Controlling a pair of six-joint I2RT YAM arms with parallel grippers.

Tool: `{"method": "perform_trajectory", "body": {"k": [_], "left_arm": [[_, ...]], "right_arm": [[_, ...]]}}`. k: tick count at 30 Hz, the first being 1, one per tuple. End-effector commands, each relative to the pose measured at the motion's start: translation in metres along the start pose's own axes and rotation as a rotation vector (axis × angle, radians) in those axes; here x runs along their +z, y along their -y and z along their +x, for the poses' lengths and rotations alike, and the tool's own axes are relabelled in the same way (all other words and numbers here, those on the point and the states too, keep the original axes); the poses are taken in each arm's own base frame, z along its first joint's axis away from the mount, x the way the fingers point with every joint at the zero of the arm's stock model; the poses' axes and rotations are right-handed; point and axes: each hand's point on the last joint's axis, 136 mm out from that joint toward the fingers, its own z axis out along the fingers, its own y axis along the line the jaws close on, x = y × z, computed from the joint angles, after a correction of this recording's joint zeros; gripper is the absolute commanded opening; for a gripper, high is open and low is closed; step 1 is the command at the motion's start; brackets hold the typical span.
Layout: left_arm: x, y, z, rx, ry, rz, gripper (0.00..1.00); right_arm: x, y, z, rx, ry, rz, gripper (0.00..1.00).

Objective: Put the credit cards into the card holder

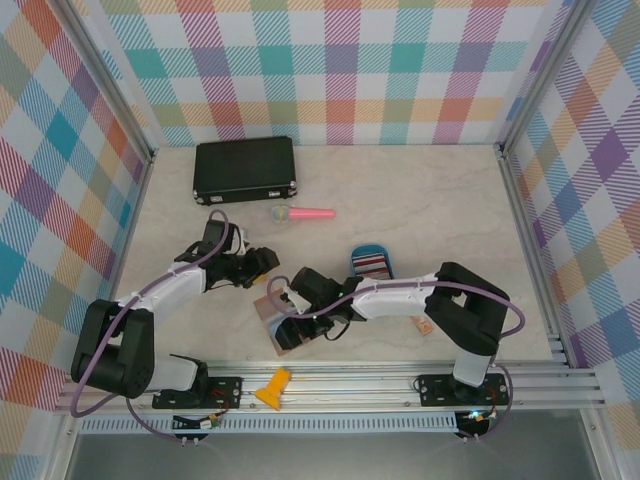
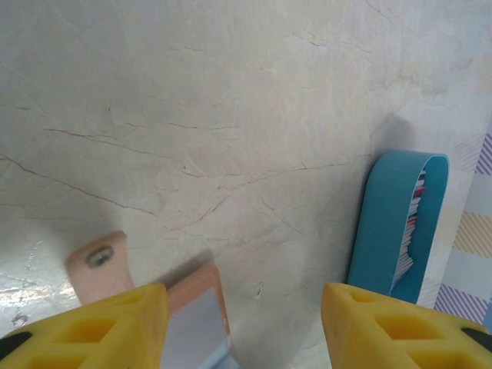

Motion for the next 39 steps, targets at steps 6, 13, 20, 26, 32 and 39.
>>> {"method": "perform_trajectory", "body": {"k": [6, 13, 20, 26, 32, 39], "left_arm": [[-0.005, 0.002, 0.008, -0.004, -0.035, 0.046, 0.56], [0.004, 0.000, 0.016, -0.018, -0.080, 0.078, 0.56], [0.002, -0.016, 0.021, -0.022, -0.088, 0.011, 0.56], [0.011, -0.010, 0.028, -0.050, -0.106, 0.106, 0.56], [0.025, -0.015, 0.033, -0.050, -0.122, 0.150, 0.56], [0.035, -0.018, 0.023, -0.036, -0.106, 0.136, 0.56]], "right_arm": [[-0.023, 0.071, -0.046, 0.114, 0.064, 0.152, 0.74], [-0.060, 0.093, -0.095, 0.052, 0.159, 0.170, 0.74], [-0.090, 0.069, -0.090, 0.125, 0.231, 0.081, 0.74], [-0.103, 0.063, -0.077, 0.278, 0.261, 0.052, 0.71], [-0.127, 0.082, -0.067, 0.358, 0.295, 0.191, 0.71], [-0.173, 0.094, -0.068, 0.288, 0.388, 0.230, 0.72]]}}
